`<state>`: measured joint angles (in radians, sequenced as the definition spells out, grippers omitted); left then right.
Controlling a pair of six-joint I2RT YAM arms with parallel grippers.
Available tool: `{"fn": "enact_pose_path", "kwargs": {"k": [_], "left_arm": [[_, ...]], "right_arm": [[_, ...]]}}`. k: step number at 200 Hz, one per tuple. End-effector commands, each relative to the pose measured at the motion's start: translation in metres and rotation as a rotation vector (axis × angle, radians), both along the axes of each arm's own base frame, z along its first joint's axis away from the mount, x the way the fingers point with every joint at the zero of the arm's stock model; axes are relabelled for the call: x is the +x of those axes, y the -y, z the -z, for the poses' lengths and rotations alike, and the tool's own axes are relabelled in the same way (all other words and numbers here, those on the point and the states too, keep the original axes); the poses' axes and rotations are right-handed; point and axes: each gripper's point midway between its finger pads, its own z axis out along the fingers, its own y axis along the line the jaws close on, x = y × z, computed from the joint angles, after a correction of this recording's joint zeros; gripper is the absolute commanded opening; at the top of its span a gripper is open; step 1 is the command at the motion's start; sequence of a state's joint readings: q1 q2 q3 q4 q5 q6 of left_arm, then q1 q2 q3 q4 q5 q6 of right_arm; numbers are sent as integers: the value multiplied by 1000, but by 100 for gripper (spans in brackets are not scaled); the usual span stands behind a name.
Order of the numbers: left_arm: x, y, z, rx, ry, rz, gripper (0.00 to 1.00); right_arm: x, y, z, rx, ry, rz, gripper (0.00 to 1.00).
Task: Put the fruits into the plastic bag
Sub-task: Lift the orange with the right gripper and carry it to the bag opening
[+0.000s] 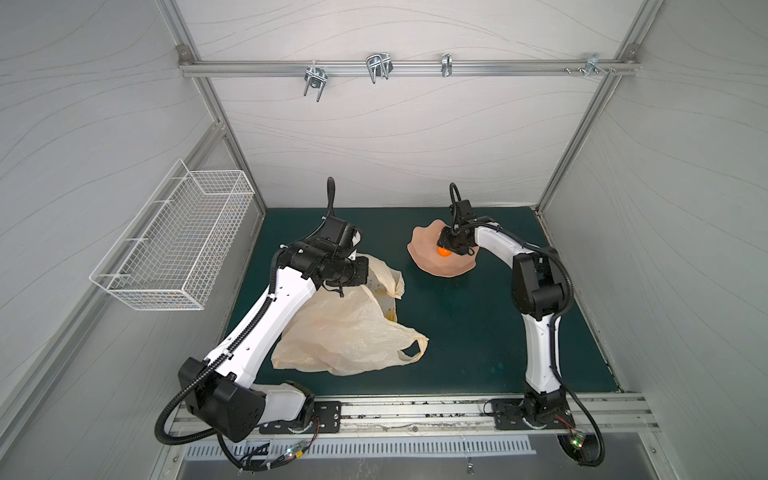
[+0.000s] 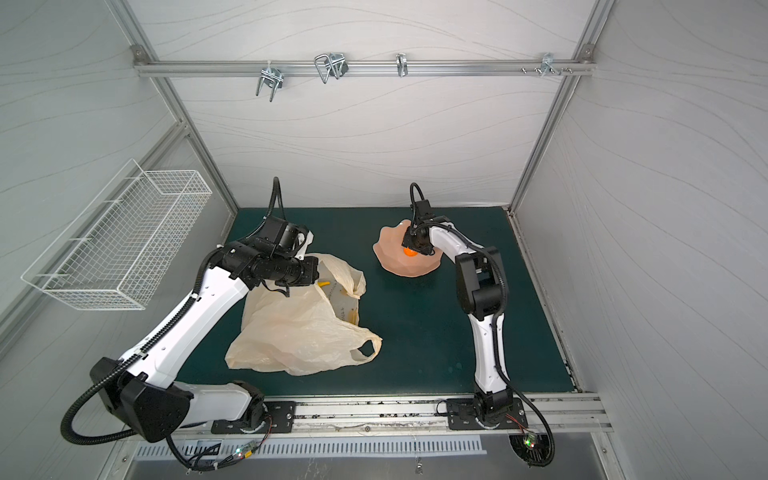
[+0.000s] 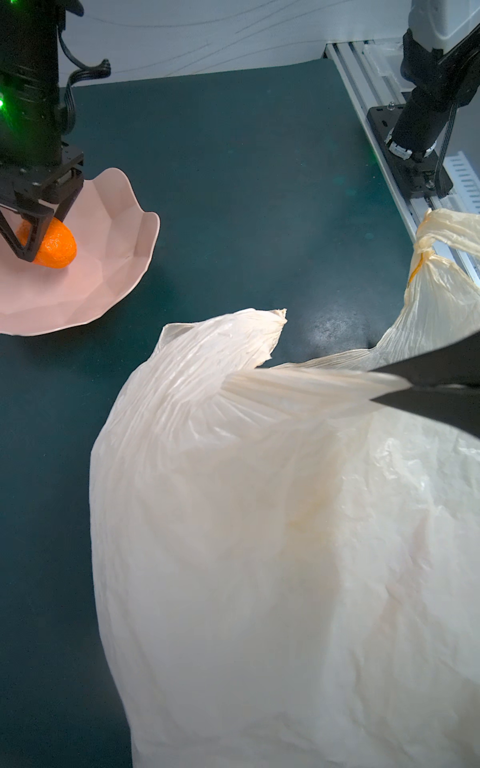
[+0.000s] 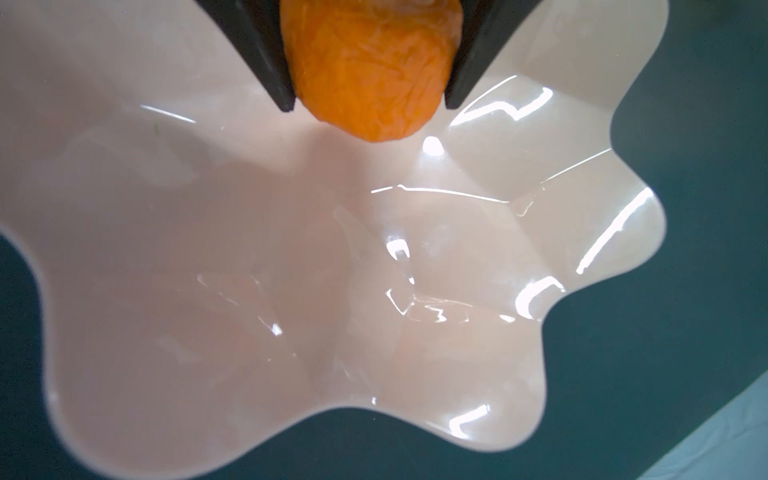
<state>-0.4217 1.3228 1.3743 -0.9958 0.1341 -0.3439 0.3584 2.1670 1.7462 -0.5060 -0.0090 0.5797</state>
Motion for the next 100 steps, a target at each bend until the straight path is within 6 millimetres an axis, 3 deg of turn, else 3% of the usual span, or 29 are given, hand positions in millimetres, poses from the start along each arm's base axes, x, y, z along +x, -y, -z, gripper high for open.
{"fn": "enact_pose_path", "kwargs": {"k": [1, 100], "left_arm": [[3, 1, -14, -13, 47, 2, 0], [11, 6, -13, -12, 46, 15, 0]], "right_arm": [[0, -1, -29, 50, 57, 4, 23], [-58, -14, -51, 284, 29, 2, 19]]}}
